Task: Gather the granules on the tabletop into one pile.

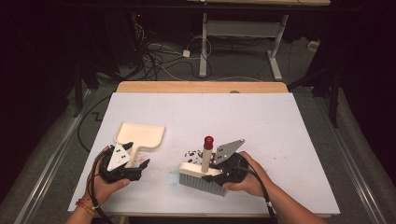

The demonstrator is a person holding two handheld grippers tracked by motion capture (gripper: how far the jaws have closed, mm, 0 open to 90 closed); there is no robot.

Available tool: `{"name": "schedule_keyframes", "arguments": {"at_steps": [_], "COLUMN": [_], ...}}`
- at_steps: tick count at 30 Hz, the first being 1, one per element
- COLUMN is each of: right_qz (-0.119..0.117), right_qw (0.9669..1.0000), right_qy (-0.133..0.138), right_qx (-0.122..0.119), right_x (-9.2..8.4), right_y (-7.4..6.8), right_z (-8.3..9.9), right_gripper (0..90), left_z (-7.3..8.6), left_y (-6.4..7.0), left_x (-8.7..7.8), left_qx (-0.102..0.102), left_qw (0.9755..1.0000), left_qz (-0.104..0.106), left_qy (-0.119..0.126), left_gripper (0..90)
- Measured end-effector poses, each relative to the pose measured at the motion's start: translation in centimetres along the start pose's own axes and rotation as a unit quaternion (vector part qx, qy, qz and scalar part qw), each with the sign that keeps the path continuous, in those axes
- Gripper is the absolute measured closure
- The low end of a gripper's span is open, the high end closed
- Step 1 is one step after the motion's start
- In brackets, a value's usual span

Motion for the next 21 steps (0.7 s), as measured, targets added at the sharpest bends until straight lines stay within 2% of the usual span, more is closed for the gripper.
{"name": "schedule_keyframes", "arguments": {"at_steps": [6,10,14,17,21], "right_qz": [0.021,0.056,0.072,0.077,0.073], "right_qw": [0.9997,0.9982,0.9966,0.9959,0.9955], "right_qy": [-0.002,-0.004,-0.004,0.006,0.023], "right_qx": [0.014,0.024,0.041,0.047,0.056], "right_x": [-0.1,-0.6,-0.9,-1.3,-1.7], "right_y": [2.0,3.8,5.0,5.2,4.4], "right_z": [0.4,0.5,0.9,0.7,-0.4], "right_gripper": [67.7,67.8,67.8,67.9,67.9], "left_z": [0.1,0.2,0.1,0.1,0.0], "left_y": [0.5,0.8,1.0,1.1,1.0], "left_x": [0.3,0.5,0.7,0.7,0.7], "left_qx": [0.005,0.013,0.02,0.023,0.021], "left_qw": [0.9999,0.9997,0.9995,0.9994,0.9995], "left_qz": [0.006,0.008,0.009,0.009,0.007], "left_qy": [-0.01,-0.017,-0.021,-0.022,-0.02], "left_gripper": [18.7,18.7,18.7,18.7,18.7]}}
Point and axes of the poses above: each handheld gripper's, and its own axes: x roughly forward along the jaws, z roughly out of its underside, y roughly to its right, the point moved 10 cm from there along x, roughly forward along the jaws, and after that the axes turned 10 degrees about z, right-handed, at the moved point
